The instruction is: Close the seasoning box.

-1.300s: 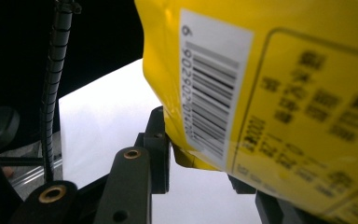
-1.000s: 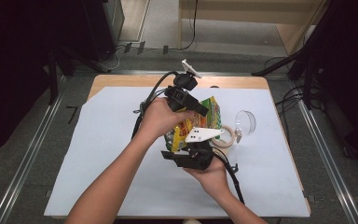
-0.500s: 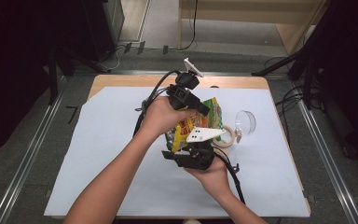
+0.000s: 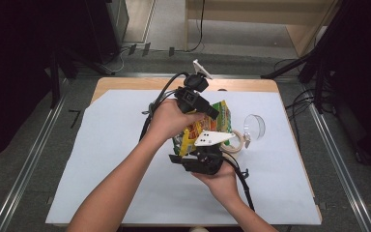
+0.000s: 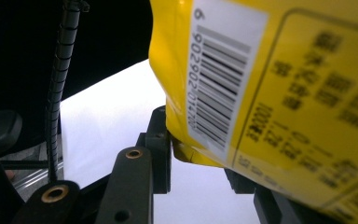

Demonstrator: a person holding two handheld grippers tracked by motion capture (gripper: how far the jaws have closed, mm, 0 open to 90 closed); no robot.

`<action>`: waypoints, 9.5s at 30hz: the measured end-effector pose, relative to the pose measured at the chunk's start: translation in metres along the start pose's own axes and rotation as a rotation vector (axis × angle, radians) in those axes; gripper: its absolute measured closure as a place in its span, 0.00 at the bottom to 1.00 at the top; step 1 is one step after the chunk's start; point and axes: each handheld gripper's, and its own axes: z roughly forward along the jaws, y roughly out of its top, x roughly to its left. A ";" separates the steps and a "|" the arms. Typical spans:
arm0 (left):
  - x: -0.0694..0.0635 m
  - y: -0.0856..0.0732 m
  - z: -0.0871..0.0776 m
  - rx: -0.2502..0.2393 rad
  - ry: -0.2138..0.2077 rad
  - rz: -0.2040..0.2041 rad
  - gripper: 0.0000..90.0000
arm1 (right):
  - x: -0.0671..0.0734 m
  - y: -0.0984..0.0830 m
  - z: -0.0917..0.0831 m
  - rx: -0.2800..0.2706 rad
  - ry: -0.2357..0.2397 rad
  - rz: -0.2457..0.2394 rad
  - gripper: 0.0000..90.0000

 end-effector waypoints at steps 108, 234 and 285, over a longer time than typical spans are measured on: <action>-0.006 0.006 0.005 -0.004 0.002 0.006 0.90 | -0.005 0.000 -0.002 -0.009 -0.001 0.032 0.76; 0.001 0.003 0.005 -0.023 -0.025 -0.023 0.90 | -0.006 0.001 -0.003 0.011 0.012 0.029 0.76; -0.002 0.004 0.008 -0.035 -0.015 -0.014 0.91 | -0.009 0.001 -0.004 0.006 -0.011 0.037 0.75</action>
